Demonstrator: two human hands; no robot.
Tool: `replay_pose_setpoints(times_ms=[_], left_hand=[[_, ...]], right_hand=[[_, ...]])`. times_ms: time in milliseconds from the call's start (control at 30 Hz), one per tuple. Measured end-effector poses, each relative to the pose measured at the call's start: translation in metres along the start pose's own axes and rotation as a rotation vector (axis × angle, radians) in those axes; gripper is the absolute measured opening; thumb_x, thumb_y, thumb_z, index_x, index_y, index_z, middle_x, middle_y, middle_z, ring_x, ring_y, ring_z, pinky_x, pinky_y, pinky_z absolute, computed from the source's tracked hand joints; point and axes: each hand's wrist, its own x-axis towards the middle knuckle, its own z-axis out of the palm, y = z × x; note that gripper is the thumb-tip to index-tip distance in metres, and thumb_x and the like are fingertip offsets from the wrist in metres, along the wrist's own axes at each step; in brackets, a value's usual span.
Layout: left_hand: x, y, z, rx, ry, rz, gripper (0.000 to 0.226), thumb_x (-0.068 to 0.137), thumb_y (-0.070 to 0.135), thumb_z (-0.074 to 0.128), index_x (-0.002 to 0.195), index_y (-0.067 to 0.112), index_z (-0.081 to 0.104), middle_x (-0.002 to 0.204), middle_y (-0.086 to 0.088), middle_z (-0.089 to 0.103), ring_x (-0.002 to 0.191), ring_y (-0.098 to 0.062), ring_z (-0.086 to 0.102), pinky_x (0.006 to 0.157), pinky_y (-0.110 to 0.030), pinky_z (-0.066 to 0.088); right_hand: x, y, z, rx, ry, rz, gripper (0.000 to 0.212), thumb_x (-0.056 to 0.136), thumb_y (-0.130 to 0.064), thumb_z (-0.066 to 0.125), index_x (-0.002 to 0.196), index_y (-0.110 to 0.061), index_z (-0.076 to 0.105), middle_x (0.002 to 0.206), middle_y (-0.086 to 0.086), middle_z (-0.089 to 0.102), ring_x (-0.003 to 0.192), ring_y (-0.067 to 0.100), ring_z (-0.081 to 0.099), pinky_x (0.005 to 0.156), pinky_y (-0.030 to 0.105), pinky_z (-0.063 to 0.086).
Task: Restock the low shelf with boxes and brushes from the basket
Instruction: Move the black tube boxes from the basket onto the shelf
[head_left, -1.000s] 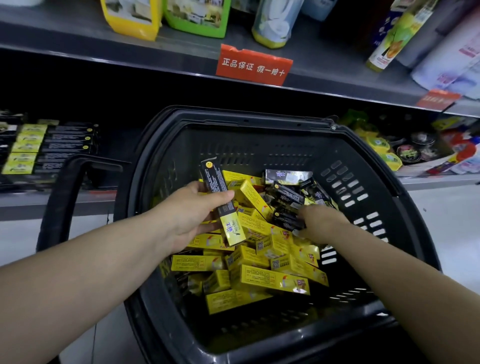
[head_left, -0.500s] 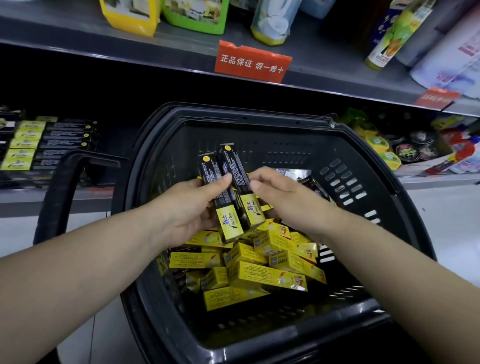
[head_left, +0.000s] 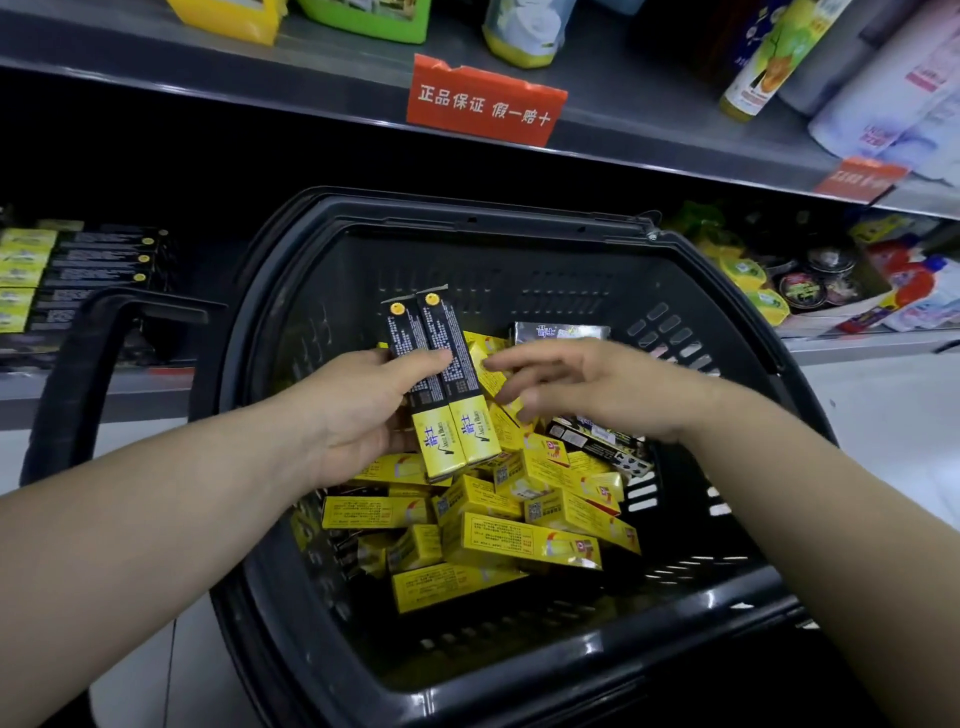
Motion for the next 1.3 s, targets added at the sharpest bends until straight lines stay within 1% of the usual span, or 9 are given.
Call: replay_pose_setpoints(times_ms=[133, 333, 533, 633, 800, 967, 1067, 1233, 1300], left_hand=[[0.002, -0.002, -0.003, 0.026, 0.018, -0.014, 0.015, 0.087, 0.024, 0.062, 0.099, 0.014, 0.064, 0.086, -0.004, 0.075, 0.081, -0.02, 0.069, 0.059, -0.031, 0.053], [0.004, -0.001, -0.004, 0.02, 0.031, -0.031, 0.011, 0.088, 0.021, 0.061, 0.096, 0.014, 0.063, 0.085, -0.005, 0.074, 0.08, -0.021, 0.069, 0.06, -0.033, 0.053], [0.003, 0.0, -0.004, -0.005, 0.044, -0.034, 0.015, 0.088, 0.019, 0.06, 0.101, 0.012, 0.062, 0.09, -0.007, 0.073, 0.082, -0.022, 0.069, 0.063, -0.034, 0.054], [0.001, 0.001, -0.005, -0.024, 0.039, -0.026, 0.016, 0.088, 0.019, 0.06, 0.102, 0.011, 0.062, 0.091, -0.008, 0.073, 0.082, -0.022, 0.069, 0.063, -0.035, 0.054], [-0.007, 0.005, -0.004, -0.021, -0.007, 0.042, 0.018, 0.088, 0.022, 0.06, 0.103, 0.013, 0.062, 0.093, -0.007, 0.074, 0.085, -0.021, 0.07, 0.067, -0.032, 0.056], [-0.024, 0.023, -0.024, 0.009, -0.012, 0.112, 0.025, 0.086, 0.031, 0.062, 0.106, 0.016, 0.062, 0.088, -0.005, 0.075, 0.073, -0.017, 0.071, 0.058, -0.027, 0.056], [-0.038, 0.035, -0.044, 0.032, -0.053, 0.155, 0.032, 0.081, 0.036, 0.066, 0.108, 0.019, 0.062, 0.089, -0.003, 0.075, 0.077, -0.018, 0.072, 0.062, -0.028, 0.057], [-0.06, 0.044, -0.085, 0.046, -0.004, 0.239, 0.055, 0.058, 0.037, 0.075, 0.108, 0.02, 0.064, 0.092, -0.003, 0.075, 0.079, -0.018, 0.072, 0.064, -0.03, 0.057], [-0.07, 0.047, -0.105, 0.049, 0.031, 0.226, 0.056, 0.053, 0.035, 0.078, 0.105, 0.019, 0.065, 0.09, -0.005, 0.075, 0.081, -0.021, 0.072, 0.065, -0.033, 0.058]], right_hand=[[0.006, 0.056, -0.034, -0.521, 0.448, 0.26, 0.028, 0.093, -0.012, 0.052, 0.119, -0.021, 0.058, 0.115, 0.001, 0.064, 0.101, 0.02, 0.062, 0.084, 0.026, 0.049], [0.022, 0.113, -0.013, -0.632, 0.298, 0.509, 0.062, 0.089, -0.02, 0.059, 0.144, -0.018, 0.03, 0.137, 0.012, 0.037, 0.124, 0.032, 0.044, 0.1, 0.041, 0.043], [0.036, 0.085, -0.008, -0.857, 0.381, 0.487, 0.035, 0.089, -0.027, 0.06, 0.118, -0.01, 0.049, 0.113, 0.011, 0.055, 0.1, 0.03, 0.056, 0.077, 0.037, 0.05], [0.024, 0.055, -0.014, -0.658, 0.431, 0.417, 0.027, 0.087, -0.032, 0.061, 0.09, -0.007, 0.052, 0.079, 0.007, 0.056, 0.069, 0.022, 0.053, 0.056, 0.028, 0.038], [0.002, -0.01, 0.013, 0.247, 0.414, 0.237, 0.023, 0.079, -0.028, 0.069, 0.067, -0.019, 0.052, 0.054, -0.009, 0.056, 0.049, 0.004, 0.051, 0.049, 0.016, 0.04], [0.005, -0.058, 0.037, 0.37, 0.349, 0.037, 0.043, 0.063, -0.059, 0.071, 0.07, -0.02, 0.054, 0.074, -0.001, 0.062, 0.077, 0.017, 0.056, 0.082, 0.039, 0.044], [0.017, -0.077, 0.047, 0.442, 0.327, 0.004, 0.05, 0.081, -0.051, 0.062, 0.087, -0.001, 0.059, 0.086, 0.009, 0.07, 0.086, 0.026, 0.063, 0.093, 0.049, 0.046], [0.051, -0.118, 0.064, 0.464, 0.271, -0.051, 0.037, 0.068, -0.041, 0.071, 0.078, -0.009, 0.057, 0.073, 0.004, 0.067, 0.069, 0.019, 0.064, 0.066, 0.035, 0.055], [0.065, -0.138, 0.069, 0.425, 0.245, -0.073, 0.04, 0.063, -0.036, 0.075, 0.091, -0.014, 0.055, 0.078, 0.002, 0.068, 0.068, 0.016, 0.067, 0.056, 0.026, 0.054]])
